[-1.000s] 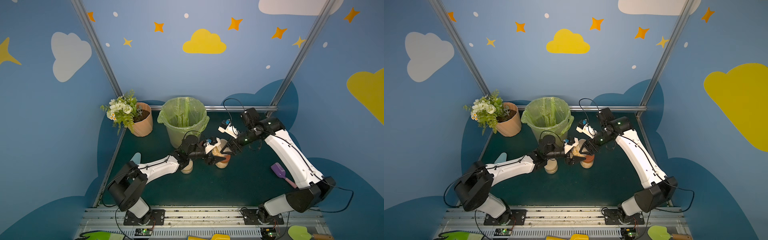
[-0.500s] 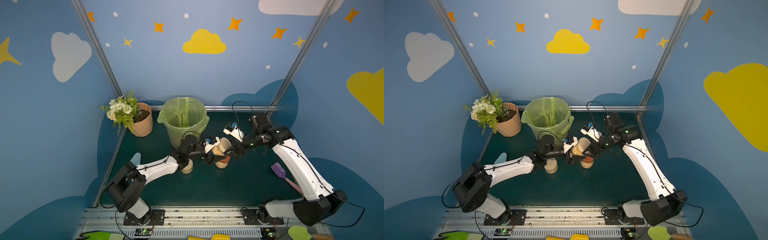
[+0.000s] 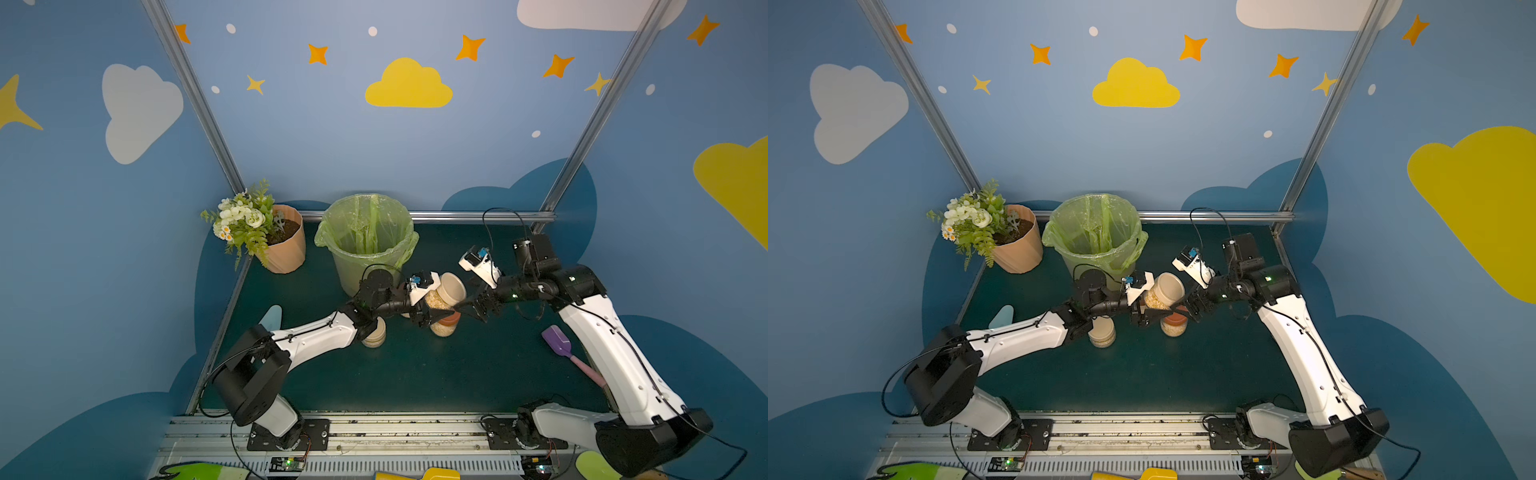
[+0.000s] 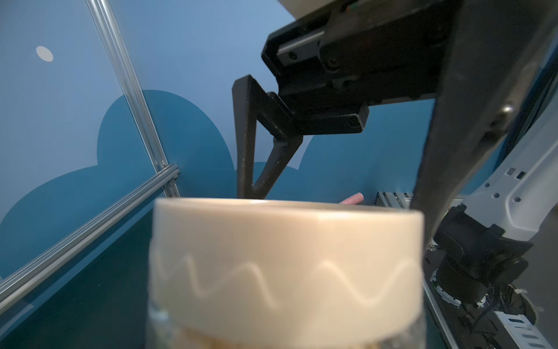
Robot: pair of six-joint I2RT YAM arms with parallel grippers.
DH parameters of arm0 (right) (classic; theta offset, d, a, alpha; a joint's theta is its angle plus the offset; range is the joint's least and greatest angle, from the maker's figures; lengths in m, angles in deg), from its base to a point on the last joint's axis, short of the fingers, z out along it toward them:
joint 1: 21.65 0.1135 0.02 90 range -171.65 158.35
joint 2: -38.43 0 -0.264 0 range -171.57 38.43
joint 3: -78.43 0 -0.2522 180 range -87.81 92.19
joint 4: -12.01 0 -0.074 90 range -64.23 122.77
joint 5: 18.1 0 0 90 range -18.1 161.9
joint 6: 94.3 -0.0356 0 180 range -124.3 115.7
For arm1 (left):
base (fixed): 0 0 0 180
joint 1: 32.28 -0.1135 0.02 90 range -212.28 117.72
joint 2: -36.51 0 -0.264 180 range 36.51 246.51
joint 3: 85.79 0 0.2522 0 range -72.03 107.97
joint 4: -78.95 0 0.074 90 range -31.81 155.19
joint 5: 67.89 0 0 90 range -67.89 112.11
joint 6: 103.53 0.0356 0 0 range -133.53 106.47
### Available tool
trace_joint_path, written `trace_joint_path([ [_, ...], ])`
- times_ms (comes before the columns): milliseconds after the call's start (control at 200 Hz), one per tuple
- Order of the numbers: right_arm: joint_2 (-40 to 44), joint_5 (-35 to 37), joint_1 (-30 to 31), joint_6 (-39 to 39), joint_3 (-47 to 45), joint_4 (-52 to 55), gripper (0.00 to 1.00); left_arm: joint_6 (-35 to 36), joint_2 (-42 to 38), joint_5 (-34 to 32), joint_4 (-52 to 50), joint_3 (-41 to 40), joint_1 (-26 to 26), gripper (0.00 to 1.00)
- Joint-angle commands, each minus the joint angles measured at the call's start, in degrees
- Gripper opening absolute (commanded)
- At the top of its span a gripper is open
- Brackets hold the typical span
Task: Empty expired oatmeal from jars
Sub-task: Unscrew the lid from the jar.
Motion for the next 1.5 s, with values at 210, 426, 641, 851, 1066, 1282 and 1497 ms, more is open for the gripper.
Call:
trace_joint_path([
  [210, 11.6, 1.6, -2.6, -6.6, -6.6, -4.0, 0.94, 0.9, -2.0, 0.7, 5.3, 1.0, 0.1, 0.09],
  [426, 13.8, 1.7, -3.0, -26.1, -4.3, -5.6, 0.97, 1.6, -2.4, -1.3, 6.0, 0.1, 0.1, 0.09],
  [641, 8.8, 3.5, -2.5, -53.9, 0.7, -4.1, 0.97, 4.5, -2.7, -4.6, 3.4, 0.0, 0.4, 0.1],
  [851, 3.8, 4.2, 0.7, -62.2, 4.4, -3.8, 0.97, 8.3, -2.6, -6.6, 0.8, 0.4, 1.3, 0.1],
  [1066, -0.2, 6.2, 1.9, -62.7, 8.6, -1.2, 0.97, 9.0, -2.9, -7.4, -0.1, 0.6, 1.4, 0.1],
  [1282, -1.9, 7.2, 3.4, -61.4, 8.9, 0.2, 0.97, 9.1, -2.9, -7.5, -0.2, 0.5, 1.5, 0.1],
  [1497, -3.9, 8.1, 5.9, -60.2, 9.2, 0.5, 0.97, 9.5, -2.1, -7.0, -0.7, 1.6, 2.2, 0.1],
])
